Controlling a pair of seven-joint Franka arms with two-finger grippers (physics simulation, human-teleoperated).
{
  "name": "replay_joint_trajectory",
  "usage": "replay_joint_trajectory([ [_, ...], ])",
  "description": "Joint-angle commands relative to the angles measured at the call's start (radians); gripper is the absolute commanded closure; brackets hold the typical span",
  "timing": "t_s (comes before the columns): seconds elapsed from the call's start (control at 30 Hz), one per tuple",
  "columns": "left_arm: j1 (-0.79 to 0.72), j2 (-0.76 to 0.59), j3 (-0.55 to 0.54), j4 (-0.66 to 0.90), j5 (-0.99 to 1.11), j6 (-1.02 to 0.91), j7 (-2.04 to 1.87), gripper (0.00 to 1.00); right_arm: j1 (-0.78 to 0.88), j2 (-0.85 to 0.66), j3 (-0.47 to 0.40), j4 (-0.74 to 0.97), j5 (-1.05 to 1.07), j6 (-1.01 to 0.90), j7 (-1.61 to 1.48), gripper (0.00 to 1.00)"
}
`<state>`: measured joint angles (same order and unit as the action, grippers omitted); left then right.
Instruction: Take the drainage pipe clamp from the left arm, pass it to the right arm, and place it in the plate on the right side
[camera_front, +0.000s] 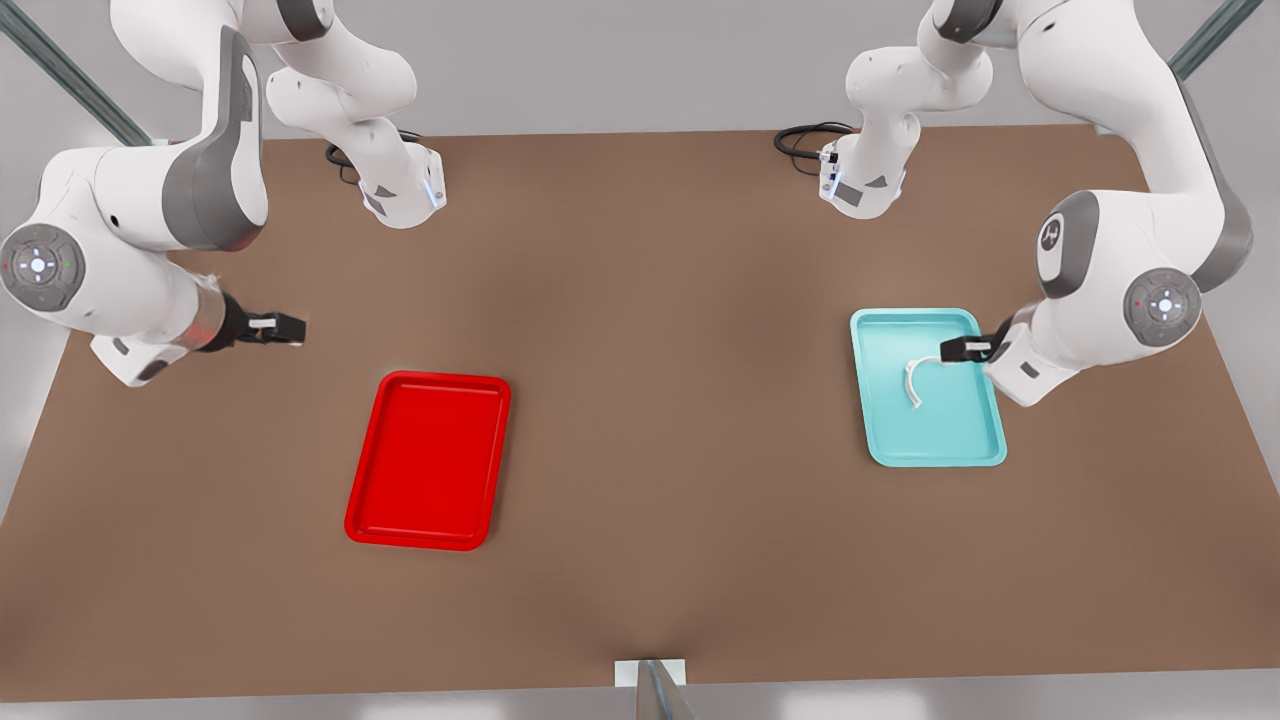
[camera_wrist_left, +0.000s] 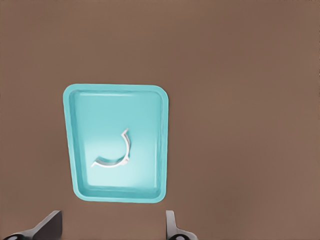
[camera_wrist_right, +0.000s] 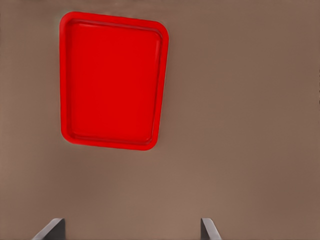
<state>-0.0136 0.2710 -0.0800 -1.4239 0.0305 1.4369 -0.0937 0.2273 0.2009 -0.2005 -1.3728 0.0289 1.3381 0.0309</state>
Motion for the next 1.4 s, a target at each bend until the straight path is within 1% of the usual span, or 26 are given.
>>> replay_joint_trajectory([
  [0.0,0.000,-0.003,0.002,0.000,0.006,0.065,0.051,0.00,0.000,-0.005,0.000,-0.005,0.002,0.101,0.040,0.00],
  [0.03,0.000,-0.001,0.006,0.000,0.005,0.069,0.049,0.00,0.001,-0.003,0.000,-0.005,-0.001,0.099,0.037,0.00],
  [0.07,-0.020,0.019,0.042,-0.041,-0.027,0.120,0.042,0.00,0.001,-0.003,0.001,-0.005,-0.001,0.101,0.032,0.00],
  [0.17,-0.046,0.039,0.088,-0.355,-0.044,0.488,0.049,0.00,0.004,0.000,0.003,-0.006,-0.003,0.107,0.030,0.00],
  [0.27,-0.049,0.071,0.106,-0.546,-0.043,0.784,0.048,0.00,0.007,0.000,0.004,-0.014,-0.010,0.107,0.015,0.00],
  [0.33,-0.049,0.096,0.124,-0.578,-0.046,0.816,0.042,0.00,0.009,0.000,0.006,-0.017,-0.018,0.107,0.009,0.00],
  [0.37,-0.049,0.099,0.149,-0.650,-0.049,0.899,0.038,0.00,0.014,-0.001,0.006,-0.023,-0.018,0.105,0.009,0.00],
  [0.4,-0.049,0.099,0.152,-0.684,-0.052,0.950,0.029,0.00,0.015,-0.001,0.006,-0.023,-0.020,0.105,0.007,0.00],
  [0.57,-0.049,0.131,0.152,-0.711,-0.052,1.027,0.025,0.00,0.033,0.000,0.006,-0.031,-0.044,0.104,0.009,0.00],
  [0.63,-0.048,0.120,0.152,-0.759,-0.050,1.082,0.026,0.00,0.041,0.002,0.006,-0.031,-0.050,0.104,0.007,0.00],
  [0.87,-0.045,0.126,0.152,-0.788,-0.050,1.123,0.028,0.00,0.044,0.003,0.006,-0.037,-0.052,0.102,0.009,0.00],
  [0.9,-0.045,0.128,0.152,-0.793,-0.050,1.126,0.028,0.03,0.044,0.003,0.006,-0.037,-0.052,0.102,0.009,0.00],
  [1.0,-0.045,0.126,0.152,-0.810,-0.052,1.125,0.022,0.35,0.050,0.003,0.006,-0.038,-0.053,0.102,0.009,0.00],
  [1.03,-0.043,0.128,0.152,-0.810,-0.052,1.126,0.020,0.40,0.050,0.003,0.006,-0.038,-0.053,0.102,0.009,0.00],
  [1.17,-0.039,0.139,0.152,-0.810,-0.052,1.125,0.020,0.40,0.058,0.005,0.006,-0.038,-0.053,0.102,0.009,0.00],
  [1.23,-0.039,0.139,0.152,-0.810,-0.052,1.119,0.019,0.59,0.060,0.005,0.006,-0.038,-0.055,0.102,0.009,0.00],
  [1.27,-0.039,0.139,0.152,-0.810,-0.052,1.119,0.017,0.61,0.060,0.006,0.006,-0.038,-0.055,0.102,0.009,0.00],
  [1.37,-0.039,0.143,0.152,-0.810,-0.052,1.117,0.017,0.62,0.060,0.006,0.006,-0.038,-0.055,0.102,0.007,0.00],
])
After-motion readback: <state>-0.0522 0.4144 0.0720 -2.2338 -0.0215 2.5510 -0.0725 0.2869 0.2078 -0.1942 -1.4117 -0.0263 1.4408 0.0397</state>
